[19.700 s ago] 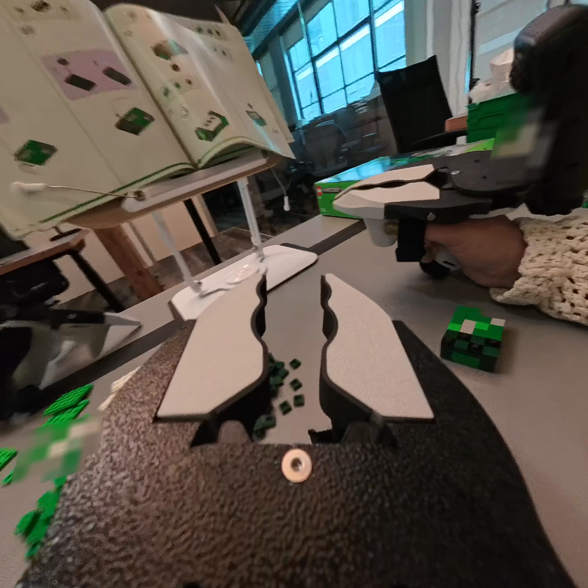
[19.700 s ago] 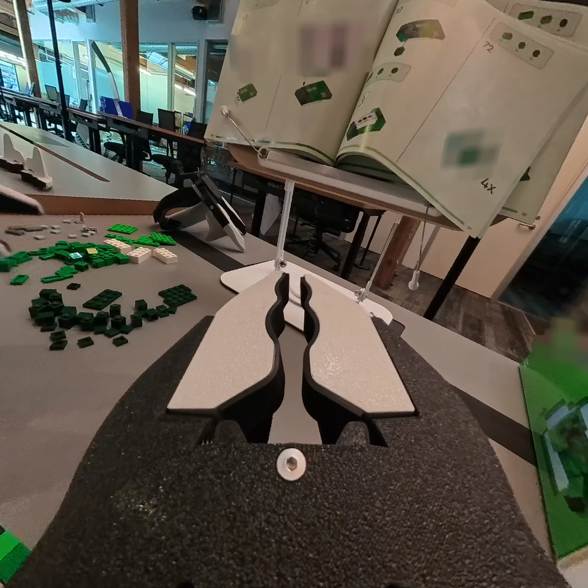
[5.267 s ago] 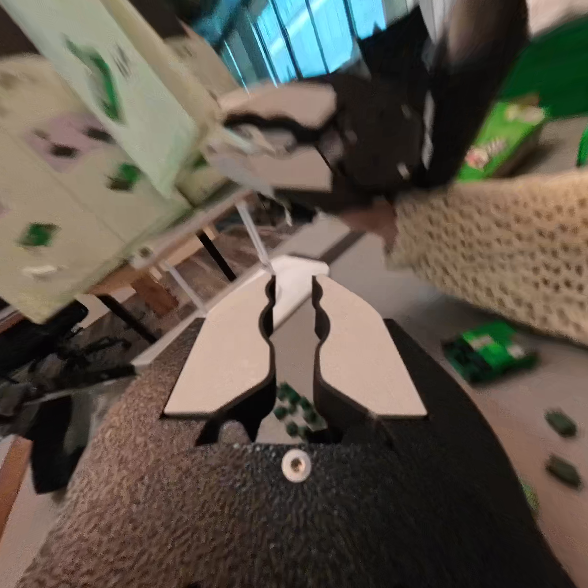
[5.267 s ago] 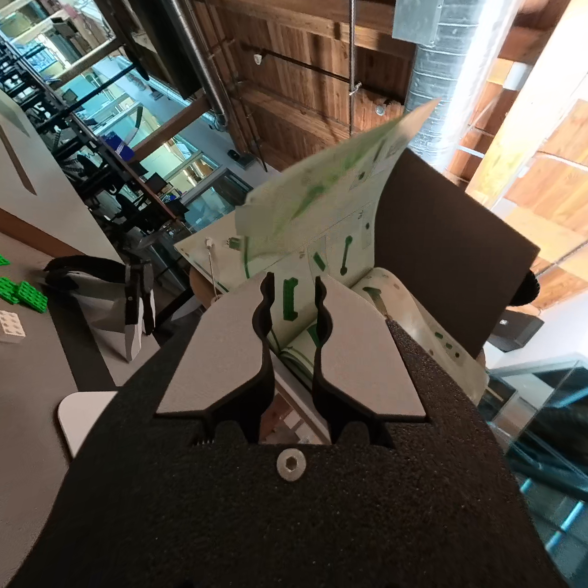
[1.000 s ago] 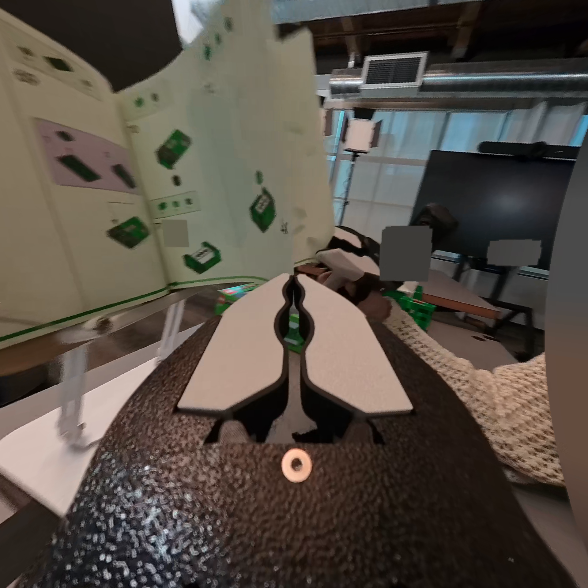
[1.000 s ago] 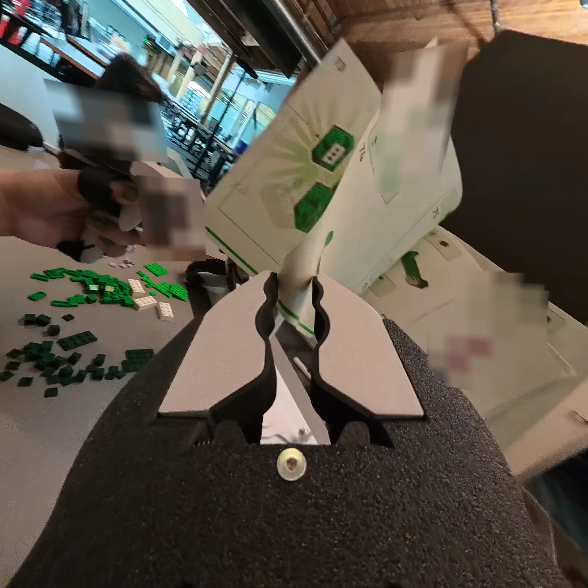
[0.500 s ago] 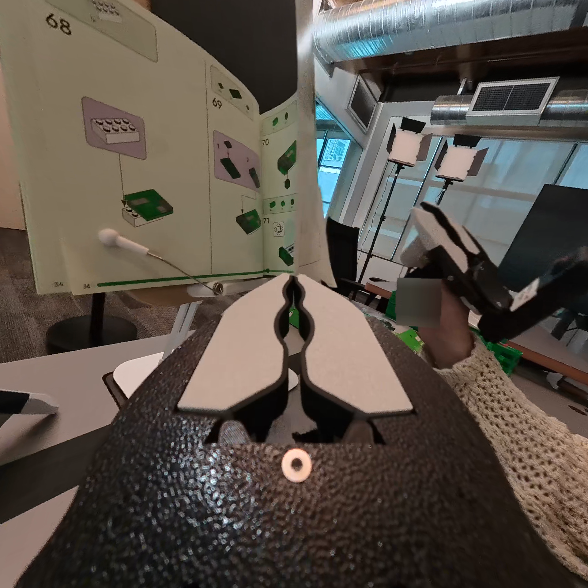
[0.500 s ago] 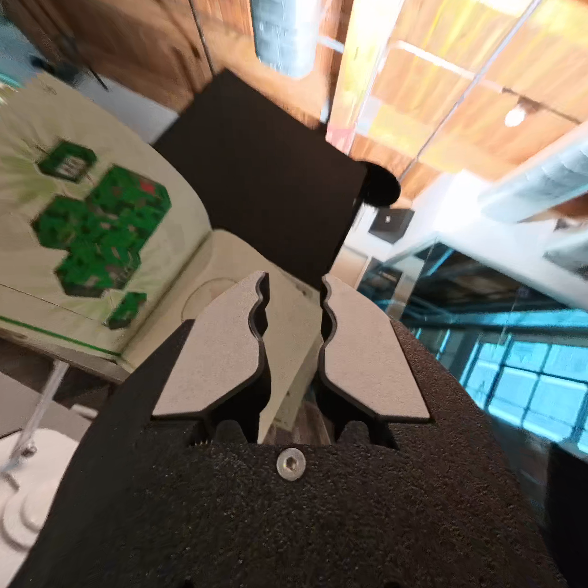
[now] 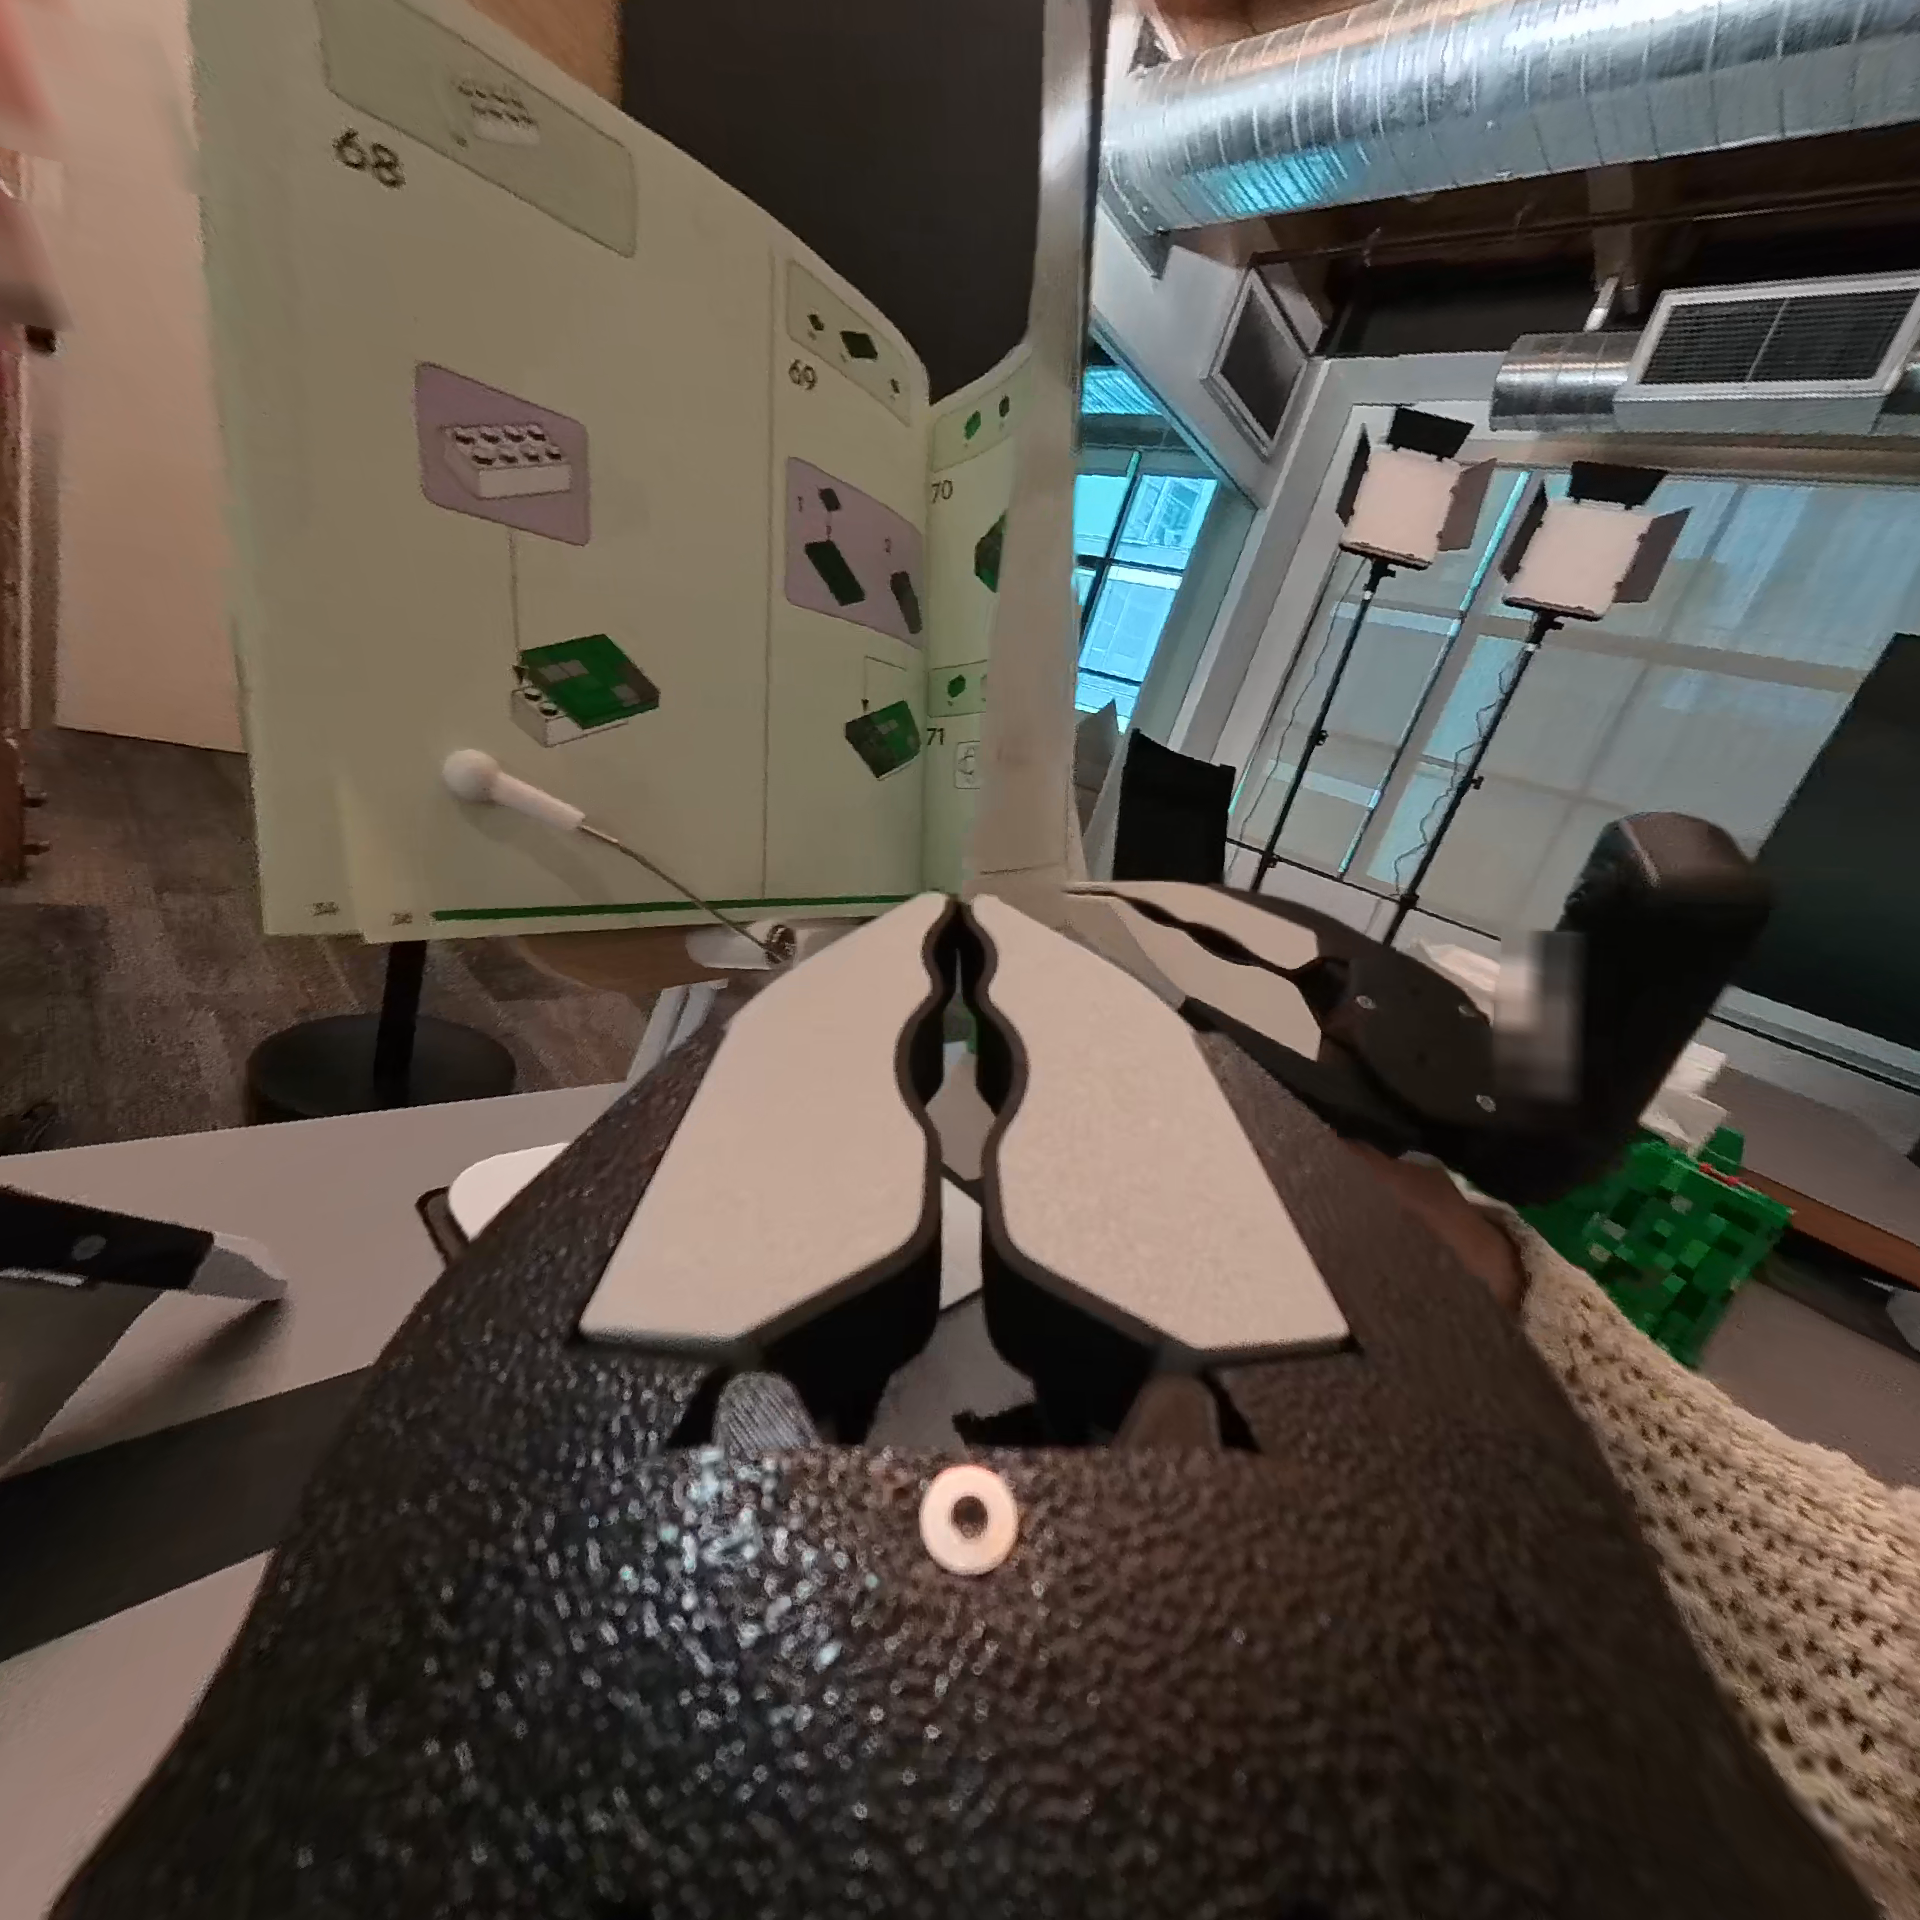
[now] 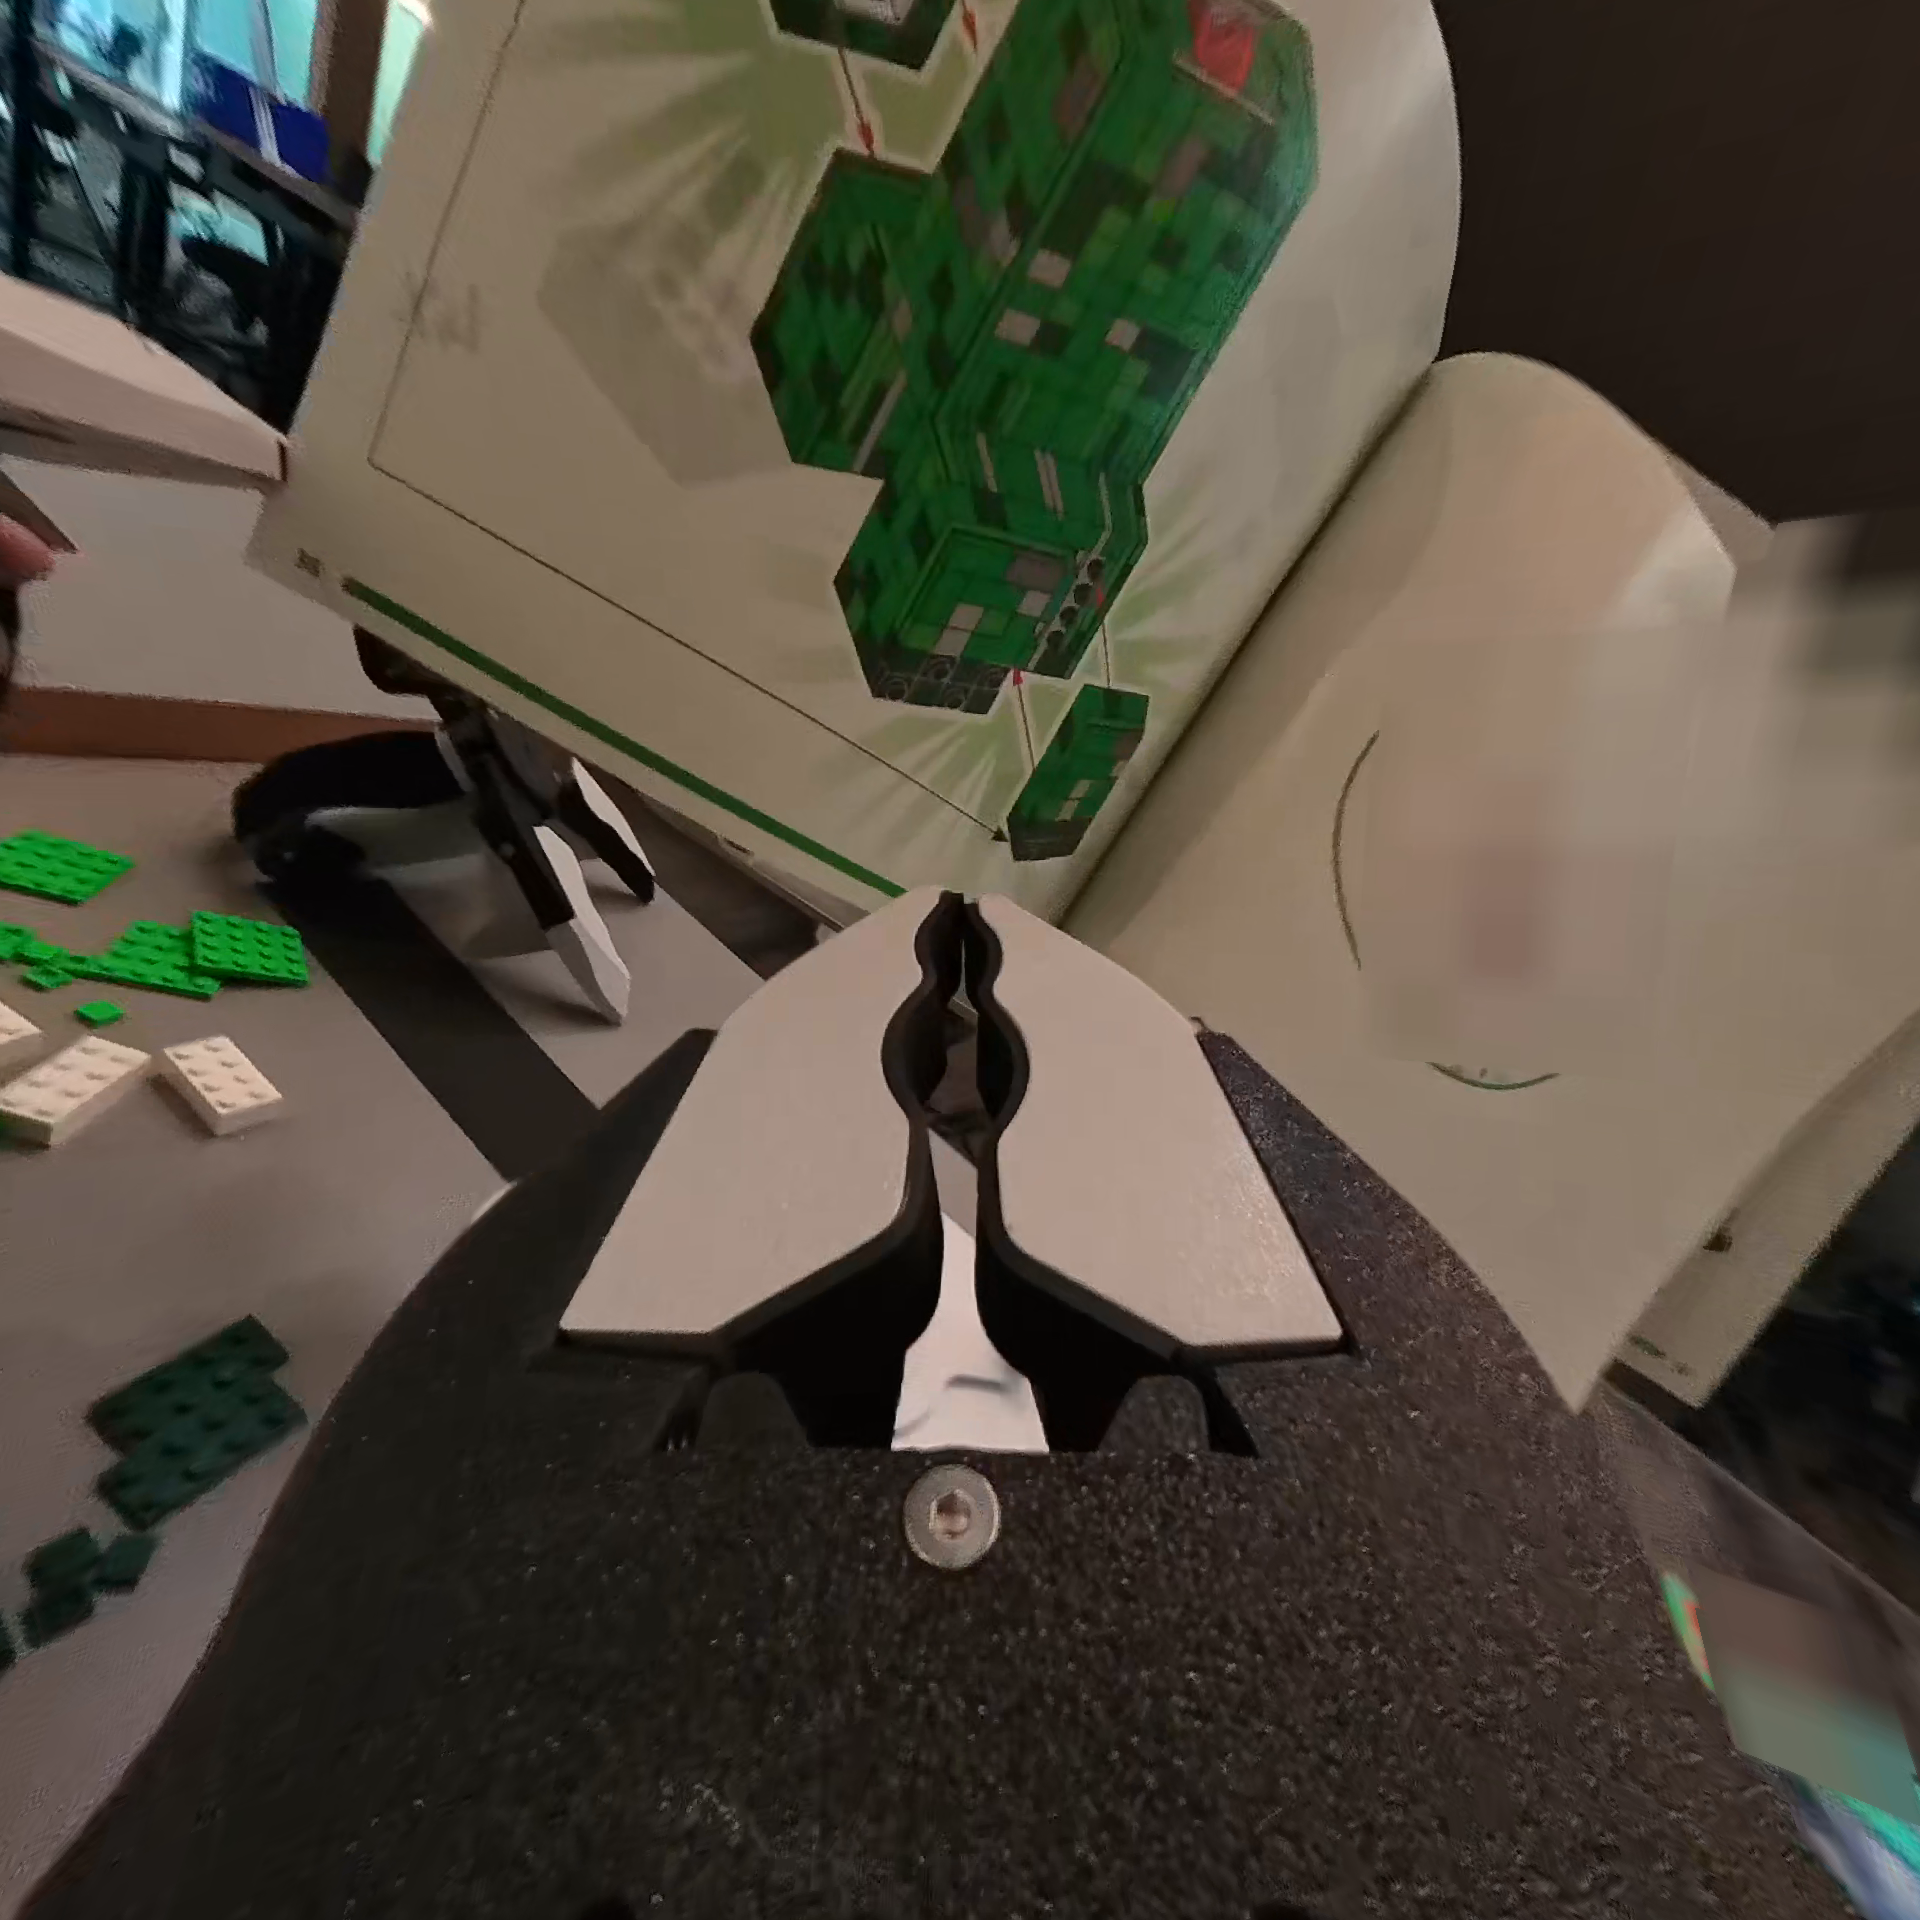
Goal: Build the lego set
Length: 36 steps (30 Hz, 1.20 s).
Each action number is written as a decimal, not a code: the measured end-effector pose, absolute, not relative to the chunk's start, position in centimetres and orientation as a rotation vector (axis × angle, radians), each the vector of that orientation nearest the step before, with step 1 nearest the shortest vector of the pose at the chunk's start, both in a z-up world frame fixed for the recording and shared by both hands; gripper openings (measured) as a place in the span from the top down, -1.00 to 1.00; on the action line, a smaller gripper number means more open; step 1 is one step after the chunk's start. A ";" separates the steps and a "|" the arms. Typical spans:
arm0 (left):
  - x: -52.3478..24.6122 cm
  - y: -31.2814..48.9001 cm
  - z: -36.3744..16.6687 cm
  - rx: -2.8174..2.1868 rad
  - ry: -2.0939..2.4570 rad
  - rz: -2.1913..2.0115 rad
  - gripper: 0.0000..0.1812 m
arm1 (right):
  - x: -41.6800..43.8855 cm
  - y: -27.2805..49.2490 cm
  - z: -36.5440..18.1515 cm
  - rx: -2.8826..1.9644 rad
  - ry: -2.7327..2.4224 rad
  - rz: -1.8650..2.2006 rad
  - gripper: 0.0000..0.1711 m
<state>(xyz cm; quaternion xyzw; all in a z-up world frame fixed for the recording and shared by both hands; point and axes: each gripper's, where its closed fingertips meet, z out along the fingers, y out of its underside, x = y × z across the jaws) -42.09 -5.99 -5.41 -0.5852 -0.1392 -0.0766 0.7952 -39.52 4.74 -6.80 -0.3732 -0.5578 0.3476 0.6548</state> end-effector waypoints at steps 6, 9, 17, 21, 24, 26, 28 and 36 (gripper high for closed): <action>-43.5 -6.7 -5.8 -1.245 -0.398 -0.126 1.00 | -41.6 3.1 -7.4 -0.932 -1.239 0.983 0.93; -44.6 -7.2 -6.3 -1.238 -0.455 -0.099 1.00 | -43.0 3.1 -7.0 -0.943 -1.226 0.986 0.92; -46.5 -10.5 -4.8 -1.134 -0.541 0.139 0.73 | -46.1 2.2 -8.0 -0.975 -1.361 0.906 0.82; -45.2 -11.2 -2.6 -1.106 -0.478 0.229 0.72 | -44.0 0.6 -7.4 -0.936 -1.397 0.966 0.76; -43.5 -11.6 -0.5 -1.082 -0.406 0.282 0.72 | -40.0 -0.6 -5.7 -0.870 -1.379 1.053 0.74; -42.1 -12.2 1.0 -1.073 -0.349 0.326 0.73 | -36.8 -1.3 -5.1 -0.863 -1.370 1.120 0.73; -41.0 -13.2 1.5 -1.093 -0.322 0.410 0.73 | -33.4 -1.7 -5.9 -0.881 -1.395 1.153 0.67; -35.6 -15.3 -7.7 -1.260 -0.251 0.491 0.55 | -21.4 0.3 -15.2 -1.018 -1.314 1.053 0.61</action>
